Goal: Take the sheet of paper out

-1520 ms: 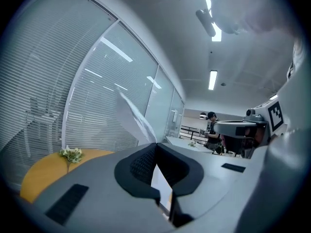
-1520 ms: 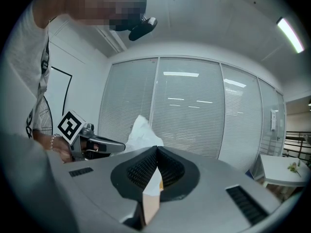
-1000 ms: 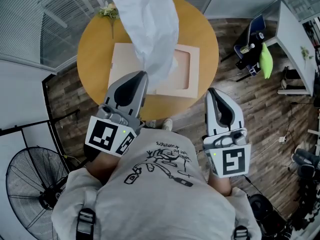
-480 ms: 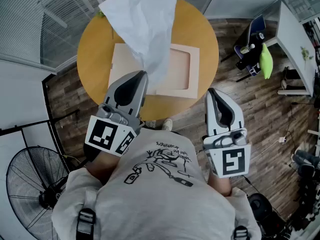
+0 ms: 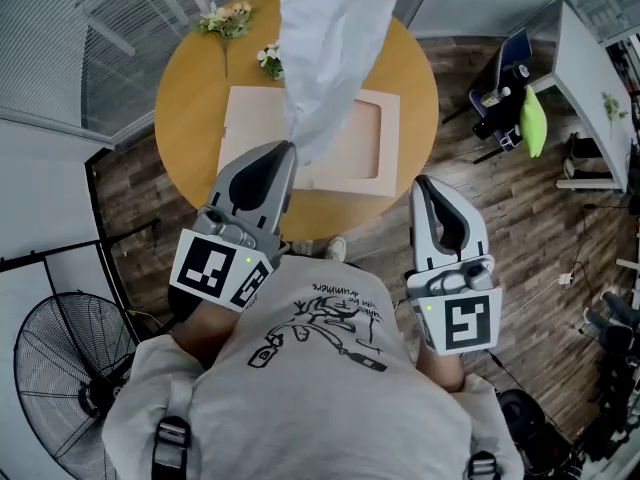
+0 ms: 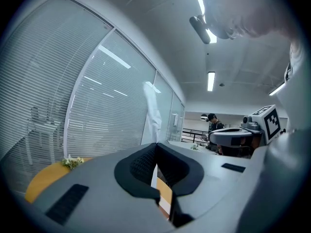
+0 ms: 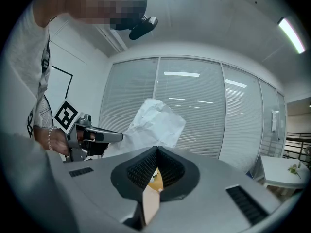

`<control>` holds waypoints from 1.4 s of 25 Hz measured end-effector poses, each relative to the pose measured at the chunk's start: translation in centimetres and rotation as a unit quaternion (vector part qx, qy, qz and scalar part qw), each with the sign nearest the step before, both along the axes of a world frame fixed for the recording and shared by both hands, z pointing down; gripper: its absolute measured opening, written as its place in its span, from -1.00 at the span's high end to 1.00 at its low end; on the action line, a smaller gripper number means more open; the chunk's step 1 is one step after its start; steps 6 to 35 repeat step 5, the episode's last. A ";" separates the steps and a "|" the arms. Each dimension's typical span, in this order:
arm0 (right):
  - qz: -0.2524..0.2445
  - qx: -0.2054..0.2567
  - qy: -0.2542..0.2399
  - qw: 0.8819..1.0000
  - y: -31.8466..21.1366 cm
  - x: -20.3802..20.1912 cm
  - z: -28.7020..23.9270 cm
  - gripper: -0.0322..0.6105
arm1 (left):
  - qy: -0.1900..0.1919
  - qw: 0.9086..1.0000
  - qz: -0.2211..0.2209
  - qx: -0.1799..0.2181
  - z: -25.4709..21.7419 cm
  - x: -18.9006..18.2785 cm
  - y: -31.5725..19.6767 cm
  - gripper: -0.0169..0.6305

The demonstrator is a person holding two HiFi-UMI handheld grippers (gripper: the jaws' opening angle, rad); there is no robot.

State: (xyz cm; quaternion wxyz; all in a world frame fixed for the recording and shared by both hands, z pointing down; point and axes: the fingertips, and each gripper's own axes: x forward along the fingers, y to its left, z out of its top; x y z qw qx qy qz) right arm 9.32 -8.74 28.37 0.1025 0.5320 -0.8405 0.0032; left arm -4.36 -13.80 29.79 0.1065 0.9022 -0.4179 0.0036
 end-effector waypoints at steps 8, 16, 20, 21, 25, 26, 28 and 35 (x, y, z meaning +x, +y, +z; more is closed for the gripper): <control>0.001 0.000 0.002 1.000 0.0 0.1 0.1 0.88 | 0.001 1.000 0.002 -0.002 0.2 0.1 -0.1 0.89; 0.001 0.000 0.002 1.000 0.0 0.1 0.1 0.88 | 0.001 1.000 0.002 -0.002 0.2 0.1 -0.1 0.89; 0.001 0.000 0.002 1.000 0.0 0.1 0.1 0.88 | 0.001 1.000 0.002 -0.002 0.2 0.1 -0.1 0.89; 0.001 0.000 0.002 1.000 0.0 0.1 0.1 0.88 | 0.001 1.000 0.002 -0.002 0.2 0.1 -0.1 0.89; 0.001 0.000 0.002 1.000 0.0 0.1 0.1 0.88 | 0.001 1.000 0.002 -0.002 0.2 0.1 -0.1 0.89; 0.001 0.000 0.002 1.000 0.0 0.1 0.1 0.88 | 0.001 1.000 0.002 -0.002 0.2 0.1 -0.1 0.89; 0.001 0.000 0.002 1.000 0.0 0.1 0.1 0.88 | 0.001 1.000 0.002 -0.002 0.2 0.1 -0.1 0.89; 0.001 0.000 0.002 1.000 0.0 0.1 0.1 0.88 | 0.001 1.000 0.002 -0.002 0.2 0.1 -0.1 0.89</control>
